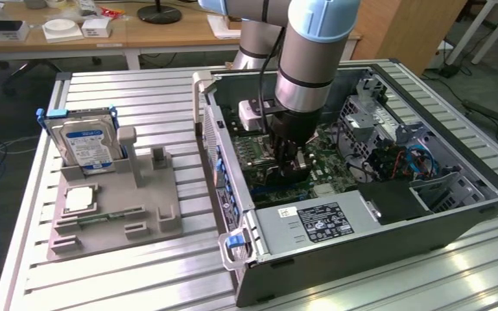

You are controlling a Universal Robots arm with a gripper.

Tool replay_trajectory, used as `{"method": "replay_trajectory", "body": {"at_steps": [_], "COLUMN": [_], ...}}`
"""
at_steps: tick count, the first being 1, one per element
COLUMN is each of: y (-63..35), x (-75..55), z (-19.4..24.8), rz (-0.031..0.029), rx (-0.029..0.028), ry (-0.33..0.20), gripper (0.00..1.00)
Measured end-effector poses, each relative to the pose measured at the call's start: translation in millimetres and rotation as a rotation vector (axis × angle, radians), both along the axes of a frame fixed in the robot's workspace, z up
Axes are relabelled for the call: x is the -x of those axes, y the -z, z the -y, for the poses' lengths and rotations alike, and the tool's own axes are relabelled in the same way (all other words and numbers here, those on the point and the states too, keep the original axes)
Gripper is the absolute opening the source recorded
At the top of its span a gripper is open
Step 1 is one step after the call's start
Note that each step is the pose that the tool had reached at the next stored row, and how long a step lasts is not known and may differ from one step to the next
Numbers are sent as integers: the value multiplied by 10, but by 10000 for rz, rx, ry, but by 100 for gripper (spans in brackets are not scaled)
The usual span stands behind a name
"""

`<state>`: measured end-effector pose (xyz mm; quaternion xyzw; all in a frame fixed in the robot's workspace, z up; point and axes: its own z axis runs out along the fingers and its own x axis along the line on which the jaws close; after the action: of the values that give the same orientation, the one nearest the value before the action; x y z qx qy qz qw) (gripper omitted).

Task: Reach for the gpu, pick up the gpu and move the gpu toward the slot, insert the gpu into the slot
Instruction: 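Insert the gpu into the slot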

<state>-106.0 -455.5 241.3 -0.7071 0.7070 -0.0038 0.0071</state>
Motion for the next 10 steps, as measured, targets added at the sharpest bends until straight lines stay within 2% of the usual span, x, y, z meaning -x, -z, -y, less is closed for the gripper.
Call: {"method": "replay_trajectory", "body": {"at_steps": [5,10], "y": [20,25], "x": [1,4], "z": [2,0], "rz": [0,1], "rx": [11,-2], "ry": [-4,2], "gripper": [26,26]}}
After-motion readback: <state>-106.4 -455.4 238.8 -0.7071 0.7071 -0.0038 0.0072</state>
